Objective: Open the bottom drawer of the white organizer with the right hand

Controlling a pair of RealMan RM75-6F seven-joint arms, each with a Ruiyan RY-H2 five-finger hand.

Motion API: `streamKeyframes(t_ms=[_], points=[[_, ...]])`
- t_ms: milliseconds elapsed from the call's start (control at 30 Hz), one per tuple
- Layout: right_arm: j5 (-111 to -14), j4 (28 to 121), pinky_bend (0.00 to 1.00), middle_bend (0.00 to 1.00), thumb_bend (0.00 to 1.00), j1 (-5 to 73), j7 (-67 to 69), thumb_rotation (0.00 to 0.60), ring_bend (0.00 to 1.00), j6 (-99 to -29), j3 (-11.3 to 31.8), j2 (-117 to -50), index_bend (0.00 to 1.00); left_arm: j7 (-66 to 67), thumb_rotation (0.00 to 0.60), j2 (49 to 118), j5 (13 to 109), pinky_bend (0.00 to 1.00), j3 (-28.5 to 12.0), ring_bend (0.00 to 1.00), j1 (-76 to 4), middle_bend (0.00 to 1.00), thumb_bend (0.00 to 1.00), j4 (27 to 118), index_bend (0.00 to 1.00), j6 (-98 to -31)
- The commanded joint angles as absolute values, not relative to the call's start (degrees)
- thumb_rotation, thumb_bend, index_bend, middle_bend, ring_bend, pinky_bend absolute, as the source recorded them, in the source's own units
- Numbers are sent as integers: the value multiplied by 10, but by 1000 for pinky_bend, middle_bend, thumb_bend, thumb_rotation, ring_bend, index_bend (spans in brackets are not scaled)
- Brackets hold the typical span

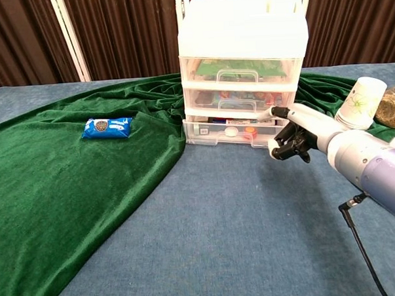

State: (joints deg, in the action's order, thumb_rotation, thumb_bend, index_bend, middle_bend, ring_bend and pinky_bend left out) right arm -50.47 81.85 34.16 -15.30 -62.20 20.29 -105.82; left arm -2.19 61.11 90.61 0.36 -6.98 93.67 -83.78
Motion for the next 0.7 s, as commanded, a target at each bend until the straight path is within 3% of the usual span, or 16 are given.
streamKeyframes(t_ms=[33,400,700], points=[[-500,814,780,802,538,344,-154,600,881,-619,204,-1058,213,-22,600,611,906,0,4,0,-70,0,111,936,0,-838],[-482,800,780,802,539,353,-156,600,881,-607,206,-1060,238,-21,600,611,906,0,4,0,-71,0,111,936,0,-835],[-488,808,783,821,544,352,-154,600,894,-614,199,-1059,420,-22,600,611,905,0,4,0,-71,0,111,937,0,-834]])
